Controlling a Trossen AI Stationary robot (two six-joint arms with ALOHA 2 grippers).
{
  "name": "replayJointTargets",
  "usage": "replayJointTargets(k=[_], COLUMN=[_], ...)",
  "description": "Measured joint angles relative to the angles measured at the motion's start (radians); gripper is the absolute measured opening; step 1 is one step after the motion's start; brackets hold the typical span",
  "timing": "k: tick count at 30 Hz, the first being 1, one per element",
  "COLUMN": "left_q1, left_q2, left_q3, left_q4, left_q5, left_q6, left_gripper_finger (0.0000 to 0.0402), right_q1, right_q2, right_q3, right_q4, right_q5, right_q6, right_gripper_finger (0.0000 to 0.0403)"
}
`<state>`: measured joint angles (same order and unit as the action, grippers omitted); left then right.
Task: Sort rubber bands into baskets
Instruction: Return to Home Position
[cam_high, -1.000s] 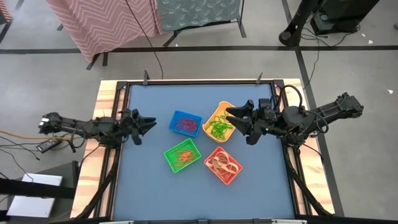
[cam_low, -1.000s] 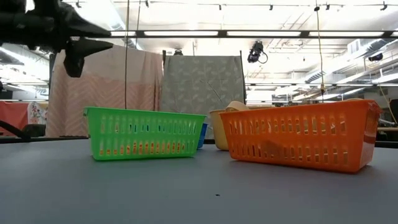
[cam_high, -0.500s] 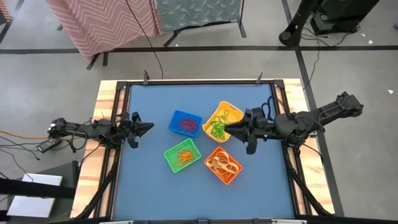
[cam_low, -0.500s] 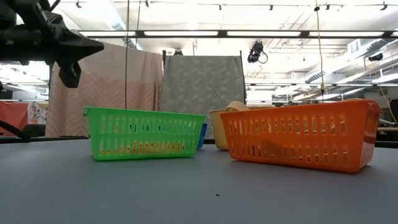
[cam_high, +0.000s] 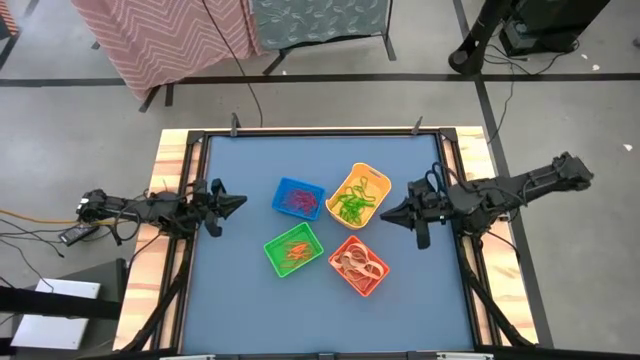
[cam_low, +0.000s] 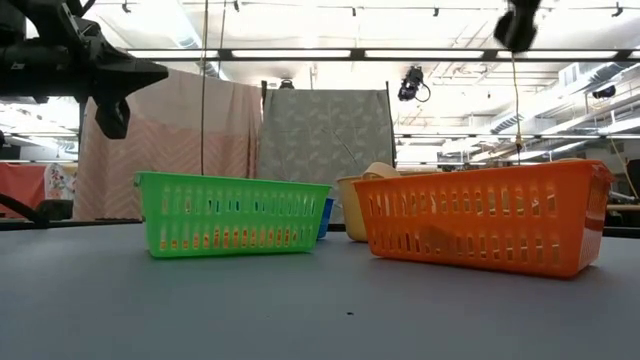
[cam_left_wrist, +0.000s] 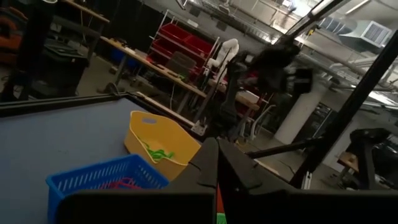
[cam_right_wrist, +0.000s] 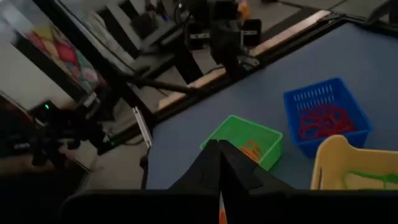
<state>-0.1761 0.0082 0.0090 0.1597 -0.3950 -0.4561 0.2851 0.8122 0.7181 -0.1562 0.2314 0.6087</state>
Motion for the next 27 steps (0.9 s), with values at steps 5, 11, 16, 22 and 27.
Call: replayJointTargets(k=[5,11,16,22,27], left_q1=[0.0,0.0,0.0,0.0,0.0], left_q2=[0.0,0.0,0.0,0.0,0.0], left_q3=[0.0,0.0,0.0,0.0,0.0], left_q4=[0.003,0.003,0.005,0.004,0.004], left_q5=[0.0,0.0,0.0,0.0,0.0], left_q6=[0.0,0.0,-0.001,-0.001,-0.001], left_gripper_finger=[0.0007,0.0007,0.0007,0.0008,0.0008], right_q1=[-0.174,-0.32,-0.352,-0.353,-0.353], right_q2=[-0.155,-0.247,-0.258,-0.257,-0.256], right_q3=[-0.294,-0.537,-0.637,-0.699,-0.712], right_q4=[0.292,0.624,0.72,0.724,0.692], right_q5=[-0.137,-0.246,-0.259,-0.235,-0.208], right_q6=[-0.022,-0.042,-0.104,-0.169,-0.137], right_gripper_finger=[0.0009,0.0005,0.0005,0.001,0.0042])
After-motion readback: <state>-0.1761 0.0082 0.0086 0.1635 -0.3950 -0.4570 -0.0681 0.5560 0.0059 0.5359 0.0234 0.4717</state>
